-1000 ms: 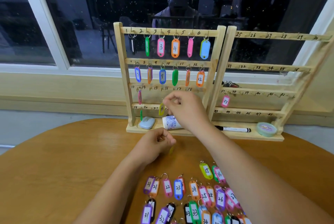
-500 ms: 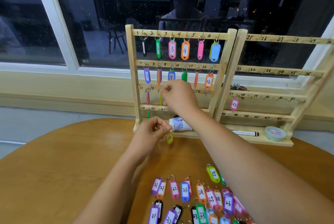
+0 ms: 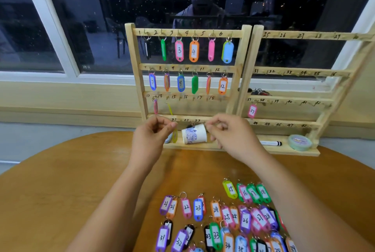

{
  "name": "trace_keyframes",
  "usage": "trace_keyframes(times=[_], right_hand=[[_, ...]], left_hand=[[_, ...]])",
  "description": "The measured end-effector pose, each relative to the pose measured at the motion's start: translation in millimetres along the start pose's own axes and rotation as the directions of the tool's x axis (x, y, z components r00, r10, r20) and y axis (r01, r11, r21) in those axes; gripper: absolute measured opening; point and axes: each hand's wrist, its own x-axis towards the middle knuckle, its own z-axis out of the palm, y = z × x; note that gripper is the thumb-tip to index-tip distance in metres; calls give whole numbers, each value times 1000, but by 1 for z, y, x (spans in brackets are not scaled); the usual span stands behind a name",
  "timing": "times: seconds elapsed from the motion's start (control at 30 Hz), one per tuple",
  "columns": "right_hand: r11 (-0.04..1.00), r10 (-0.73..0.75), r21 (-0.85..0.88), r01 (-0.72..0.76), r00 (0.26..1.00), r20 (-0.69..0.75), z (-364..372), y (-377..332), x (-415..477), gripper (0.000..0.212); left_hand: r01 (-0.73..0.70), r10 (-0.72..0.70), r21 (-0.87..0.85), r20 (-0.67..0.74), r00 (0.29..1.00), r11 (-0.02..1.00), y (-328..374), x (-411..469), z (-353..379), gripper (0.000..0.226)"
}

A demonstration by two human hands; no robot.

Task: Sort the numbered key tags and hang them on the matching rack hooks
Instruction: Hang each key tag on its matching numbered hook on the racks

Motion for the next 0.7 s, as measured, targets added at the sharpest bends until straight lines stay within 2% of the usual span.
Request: trace_keyframes(times=[0.2, 0.37, 0.53, 0.7], right_hand=[[967, 157, -232, -108, 967, 200, -18, 49, -27, 8], [940, 227, -320, -115, 913, 339, -19, 60, -39, 11], [919, 243, -385, -85, 892, 381, -25, 67, -42, 22], [916, 251, -394, -82, 880, 402, -23, 68, -41, 22]], left_hand=[[-52, 58, 95, -54, 997, 994, 9, 5, 4, 12], [-70, 82, 154, -77, 994, 986, 17, 28, 0, 13], [-116, 146, 213, -130, 981, 970, 29, 49, -7, 14], [-132, 179, 288, -146, 973, 948, 36, 59, -5, 17]])
